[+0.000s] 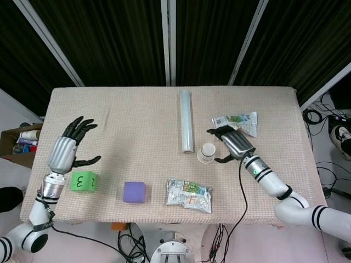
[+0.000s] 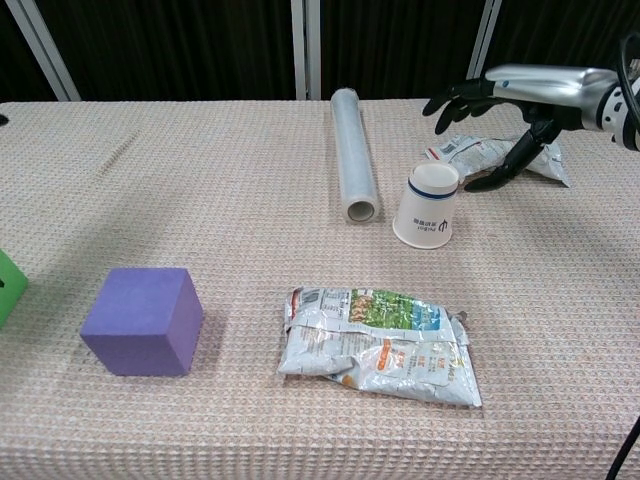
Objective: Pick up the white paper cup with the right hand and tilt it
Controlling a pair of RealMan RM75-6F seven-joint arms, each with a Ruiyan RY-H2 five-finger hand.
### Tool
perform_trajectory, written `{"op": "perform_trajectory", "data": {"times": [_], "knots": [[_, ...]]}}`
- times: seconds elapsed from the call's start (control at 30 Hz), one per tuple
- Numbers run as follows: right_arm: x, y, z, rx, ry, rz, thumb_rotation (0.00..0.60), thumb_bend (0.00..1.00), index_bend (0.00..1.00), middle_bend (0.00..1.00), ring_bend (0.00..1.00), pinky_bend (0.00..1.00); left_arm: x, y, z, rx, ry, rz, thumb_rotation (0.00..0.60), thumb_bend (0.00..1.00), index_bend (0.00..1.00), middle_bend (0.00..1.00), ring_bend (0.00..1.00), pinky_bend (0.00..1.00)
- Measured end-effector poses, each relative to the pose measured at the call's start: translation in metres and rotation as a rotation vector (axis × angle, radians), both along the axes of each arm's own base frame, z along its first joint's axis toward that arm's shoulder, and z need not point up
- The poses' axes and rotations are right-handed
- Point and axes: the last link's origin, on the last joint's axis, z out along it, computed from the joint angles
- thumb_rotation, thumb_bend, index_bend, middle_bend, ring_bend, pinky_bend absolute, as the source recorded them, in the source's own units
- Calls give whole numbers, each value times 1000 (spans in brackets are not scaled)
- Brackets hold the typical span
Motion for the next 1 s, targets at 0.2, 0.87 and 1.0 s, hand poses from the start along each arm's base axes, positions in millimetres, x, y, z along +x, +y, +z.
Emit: {"op": "perform_trajectory", "data": {"times": [0.2,0.87,1.0], "knots": [[1,-3,-23,20,98,21,600,122,202,252,152,178,-24,-23,0,5,-18,83,600,0,202,134,46,131],[8,17,-33,-22,-202,-106,600,274,516,392,303,382,-48,-53,5,35,22,131,600,0,202,134,46,131],[-2,26,-37,60,-418,-252,600,266,454,313,229,200,-48,-54,2,24,17,125,600,0,202,134,46,131]]}}
